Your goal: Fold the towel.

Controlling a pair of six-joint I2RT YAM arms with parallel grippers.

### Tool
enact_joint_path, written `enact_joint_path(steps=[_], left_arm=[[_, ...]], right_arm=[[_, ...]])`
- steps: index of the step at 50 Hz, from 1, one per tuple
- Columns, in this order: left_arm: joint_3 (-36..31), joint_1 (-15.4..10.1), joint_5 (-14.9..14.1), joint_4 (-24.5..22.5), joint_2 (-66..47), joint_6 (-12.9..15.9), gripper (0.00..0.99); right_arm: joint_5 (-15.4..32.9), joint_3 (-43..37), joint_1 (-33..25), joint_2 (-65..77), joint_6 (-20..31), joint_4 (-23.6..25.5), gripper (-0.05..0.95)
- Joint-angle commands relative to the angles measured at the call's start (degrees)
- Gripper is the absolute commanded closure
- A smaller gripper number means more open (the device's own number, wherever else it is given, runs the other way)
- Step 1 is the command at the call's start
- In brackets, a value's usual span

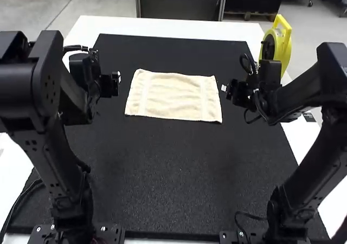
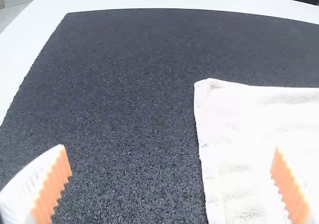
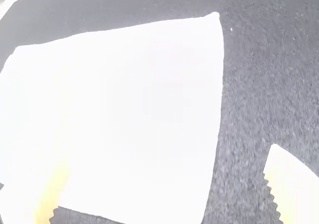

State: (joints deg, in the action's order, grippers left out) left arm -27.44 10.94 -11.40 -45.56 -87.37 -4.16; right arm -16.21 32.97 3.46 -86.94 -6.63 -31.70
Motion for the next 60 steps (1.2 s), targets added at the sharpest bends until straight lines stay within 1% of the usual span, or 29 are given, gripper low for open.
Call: enact_joint_path(steps=[1, 8, 12, 17, 24, 28, 31, 36, 40, 43, 48, 53, 57, 60], left_arm=[[-3.9, 1.5, -4.2, -1.6, -3.8, -0.1, 0.061], [-6.7, 1.5, -4.4, -5.1, -9.3, 0.1, 0.059], [-8.2, 1.4, -4.5, -5.3, -12.0, 0.7, 0.057], [-10.4, 0.8, -6.4, -6.6, -16.2, 0.9, 0.051], [-12.4, 0.8, -8.6, -10.4, -20.6, 0.8, 0.049], [-14.1, 0.8, -10.0, -11.0, -23.5, 0.9, 0.051], [-15.4, 0.8, -10.8, -11.5, -25.4, 0.9, 0.049], [-17.3, 0.8, -11.5, -12.8, -27.8, 0.8, 0.051], [-18.8, 0.7, -11.5, -14.2, -29.3, 0.8, 0.056], [-20.5, 0.7, -11.5, -14.2, -30.4, 0.9, 0.056], [-22.7, 0.4, -12.3, -13.0, -31.9, 1.2, 0.056], [-24.5, -0.3, -12.3, -11.5, -32.4, 2.7, 0.059], [-26.6, -1.2, -12.2, -8.0, -32.4, 3.7, 0.061], [-28.4, -1.8, -12.2, -4.1, -32.5, 4.8, 0.061]], right_arm=[[0.3, 3.1, 1.0, -3.2, -0.1, -1.9, -0.01], [1.1, 5.1, 1.5, -7.6, -0.4, -3.7, -0.01], [1.2, 6.0, 1.5, -9.7, -0.4, -4.7, -0.01], [1.2, 7.8, 1.5, -13.3, -0.2, -5.8, -0.01], [1.1, 10.0, 1.5, -17.6, 0.3, -8.6, -0.01], [1.2, 11.1, 1.5, -19.7, 0.1, -10.8, -0.01], [1.2, 12.5, 1.5, -21.6, 0.0, -11.0, -0.01], [1.2, 14.6, 1.5, -24.5, -0.1, -11.5, -0.01], [1.2, 15.5, 1.5, -26.3, 0.0, -12.9, -0.01], [0.7, 16.5, 1.4, -27.6, 0.0, -13.3, -0.01], [0.0, 18.4, 1.1, -29.3, 0.0, -13.3, -0.01], [-0.2, 21.0, 0.8, -30.5, 0.0, -13.1, -0.01], [-0.3, 23.0, 0.8, -31.5, 0.0, -12.6, -0.01], [-0.3, 24.3, 0.8, -32.1, 0.0, -11.9, -0.01]])
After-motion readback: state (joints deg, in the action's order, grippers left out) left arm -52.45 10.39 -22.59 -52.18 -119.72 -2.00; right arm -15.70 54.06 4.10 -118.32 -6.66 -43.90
